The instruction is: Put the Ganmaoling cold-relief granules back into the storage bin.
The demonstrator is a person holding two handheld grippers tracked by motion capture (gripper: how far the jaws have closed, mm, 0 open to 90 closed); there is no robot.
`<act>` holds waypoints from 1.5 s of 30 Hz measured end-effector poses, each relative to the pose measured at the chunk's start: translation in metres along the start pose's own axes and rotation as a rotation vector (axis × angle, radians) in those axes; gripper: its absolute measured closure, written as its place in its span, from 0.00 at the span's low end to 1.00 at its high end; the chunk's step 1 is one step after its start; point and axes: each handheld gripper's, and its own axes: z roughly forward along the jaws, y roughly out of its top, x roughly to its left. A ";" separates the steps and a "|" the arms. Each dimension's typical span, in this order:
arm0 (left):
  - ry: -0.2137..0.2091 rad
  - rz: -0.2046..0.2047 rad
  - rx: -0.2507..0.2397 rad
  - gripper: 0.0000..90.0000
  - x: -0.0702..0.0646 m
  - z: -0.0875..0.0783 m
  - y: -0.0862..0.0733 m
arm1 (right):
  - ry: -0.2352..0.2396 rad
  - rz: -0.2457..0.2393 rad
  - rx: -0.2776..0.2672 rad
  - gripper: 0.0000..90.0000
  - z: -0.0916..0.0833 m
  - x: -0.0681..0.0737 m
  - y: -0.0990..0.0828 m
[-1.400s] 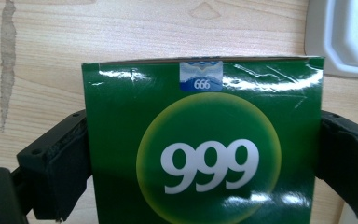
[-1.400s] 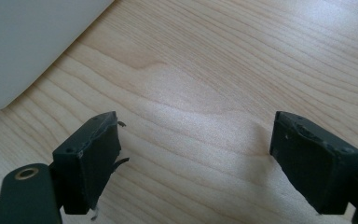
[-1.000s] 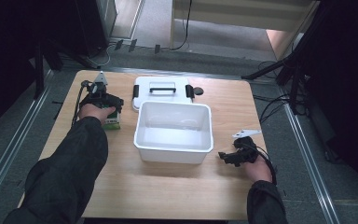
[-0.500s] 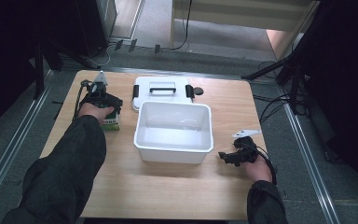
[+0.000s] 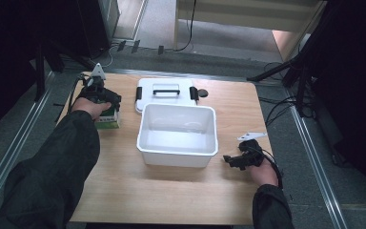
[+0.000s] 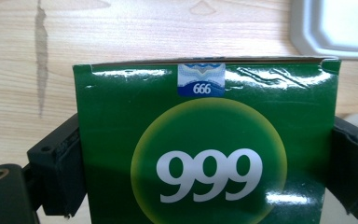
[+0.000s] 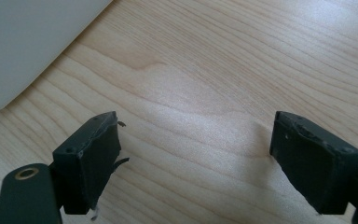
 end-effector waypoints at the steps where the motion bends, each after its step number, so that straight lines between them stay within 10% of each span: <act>1: -0.003 0.002 -0.001 0.06 -0.001 -0.004 0.000 | 0.000 0.000 0.000 0.18 0.000 0.000 0.000; 23: 0.001 0.128 -0.026 0.06 -0.058 -0.103 0.000 | -0.002 -0.006 -0.001 0.18 0.001 0.001 0.003; 45: -0.052 0.226 -0.035 0.06 -0.127 -0.139 -0.002 | -0.006 -0.005 0.000 0.18 0.001 0.001 0.003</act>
